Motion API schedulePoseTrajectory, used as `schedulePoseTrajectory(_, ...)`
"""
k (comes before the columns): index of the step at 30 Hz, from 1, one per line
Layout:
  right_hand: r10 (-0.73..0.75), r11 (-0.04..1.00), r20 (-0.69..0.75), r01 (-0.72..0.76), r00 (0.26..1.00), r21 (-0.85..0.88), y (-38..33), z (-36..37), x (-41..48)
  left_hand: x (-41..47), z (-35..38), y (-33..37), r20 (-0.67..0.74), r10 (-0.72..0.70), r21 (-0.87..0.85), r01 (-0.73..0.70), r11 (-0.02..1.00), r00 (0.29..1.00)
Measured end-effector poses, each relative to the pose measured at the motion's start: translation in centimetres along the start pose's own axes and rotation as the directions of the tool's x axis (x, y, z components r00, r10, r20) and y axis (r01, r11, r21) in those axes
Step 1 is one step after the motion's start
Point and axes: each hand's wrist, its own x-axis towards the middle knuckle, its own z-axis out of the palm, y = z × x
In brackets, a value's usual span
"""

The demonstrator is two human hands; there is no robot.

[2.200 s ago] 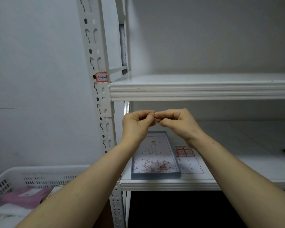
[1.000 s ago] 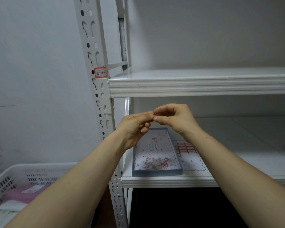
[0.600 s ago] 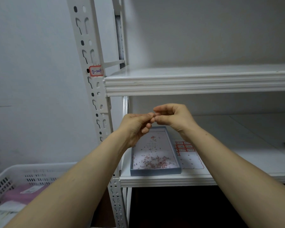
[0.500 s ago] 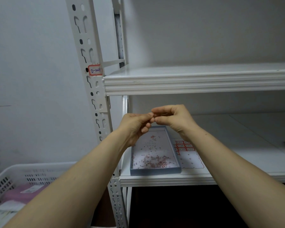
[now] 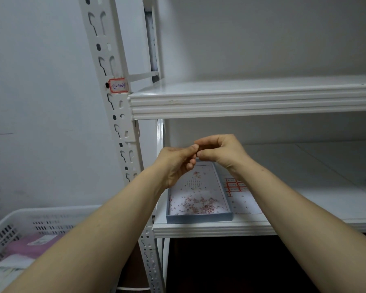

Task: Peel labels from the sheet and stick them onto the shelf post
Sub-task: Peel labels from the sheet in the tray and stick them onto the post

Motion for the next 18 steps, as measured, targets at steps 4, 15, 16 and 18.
schedulePoseTrajectory(4,0.009,1.000,0.023,-0.010,1.000,0.021,0.0,0.1,0.0,0.2,0.4,-0.2,-0.056,0.030,0.028,-0.028,0.999,0.998)
schedulePoseTrajectory(15,0.112,0.993,-0.004,-0.112,0.994,0.046,1.2,-0.1,0.7,1.2,0.7,-1.0,-0.069,0.087,0.181,-0.074,0.981,0.994)
schedulePoseTrajectory(16,0.120,0.991,-0.002,-0.119,0.993,0.057,1.3,-0.1,0.7,1.4,0.7,-1.1,-0.073,0.091,0.216,-0.073,0.974,0.993)
schedulePoseTrajectory(18,0.130,0.989,0.000,-0.130,0.991,0.074,1.3,0.0,0.8,1.6,0.9,-1.2,-0.080,0.107,0.304,-0.078,0.949,0.991)
